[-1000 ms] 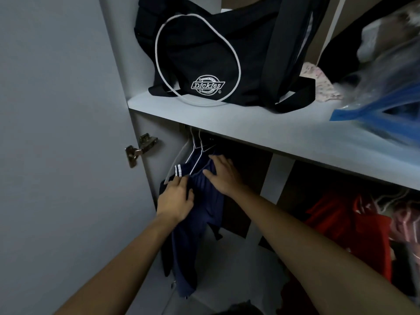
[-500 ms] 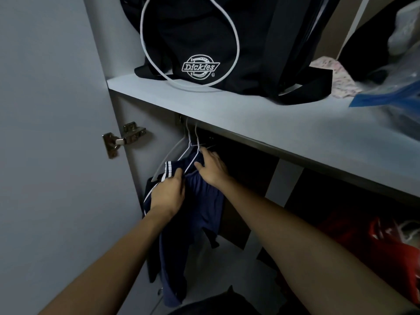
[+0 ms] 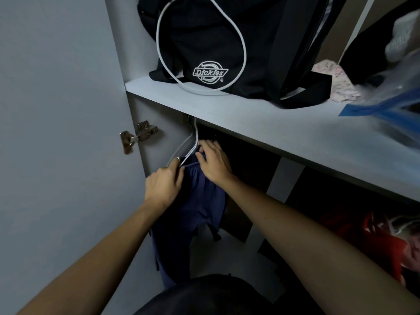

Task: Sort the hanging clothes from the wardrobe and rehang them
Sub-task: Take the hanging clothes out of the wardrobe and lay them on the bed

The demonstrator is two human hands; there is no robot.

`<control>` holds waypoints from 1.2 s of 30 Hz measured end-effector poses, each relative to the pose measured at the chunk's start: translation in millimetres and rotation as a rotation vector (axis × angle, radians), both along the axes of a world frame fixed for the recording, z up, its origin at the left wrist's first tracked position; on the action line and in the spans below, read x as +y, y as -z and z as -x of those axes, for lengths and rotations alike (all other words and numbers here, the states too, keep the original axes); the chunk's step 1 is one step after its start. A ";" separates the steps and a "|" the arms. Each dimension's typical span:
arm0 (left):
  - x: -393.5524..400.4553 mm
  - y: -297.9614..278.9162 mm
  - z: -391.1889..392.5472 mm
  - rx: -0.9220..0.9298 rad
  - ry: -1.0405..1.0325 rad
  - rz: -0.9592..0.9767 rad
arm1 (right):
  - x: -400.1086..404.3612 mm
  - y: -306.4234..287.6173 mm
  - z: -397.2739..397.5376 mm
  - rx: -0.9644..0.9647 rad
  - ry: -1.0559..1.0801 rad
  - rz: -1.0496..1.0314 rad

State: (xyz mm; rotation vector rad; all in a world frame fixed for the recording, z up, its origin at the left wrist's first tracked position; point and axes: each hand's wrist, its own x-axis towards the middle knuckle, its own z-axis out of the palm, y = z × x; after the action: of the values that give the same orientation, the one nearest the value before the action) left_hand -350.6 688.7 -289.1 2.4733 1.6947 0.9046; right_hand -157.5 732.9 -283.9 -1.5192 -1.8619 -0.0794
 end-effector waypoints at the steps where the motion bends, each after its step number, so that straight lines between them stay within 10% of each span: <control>1: -4.7 -3.2 8.2 0.008 0.005 0.000 | -4.2 -2.6 1.5 -0.015 -0.002 -0.024; 20: -158.5 -30.2 207.4 -0.048 0.035 0.035 | -104.7 -2.3 97.3 -0.054 -0.195 0.062; 36: -408.3 -7.0 335.2 -0.187 -0.866 0.119 | -209.0 -4.9 333.4 -0.026 -0.880 0.030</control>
State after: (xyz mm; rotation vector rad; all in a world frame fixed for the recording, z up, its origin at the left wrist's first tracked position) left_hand -685.9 280.4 -282.0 1.4634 2.6600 0.9654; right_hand -490.9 523.9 -279.0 -0.6043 -2.3883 0.3381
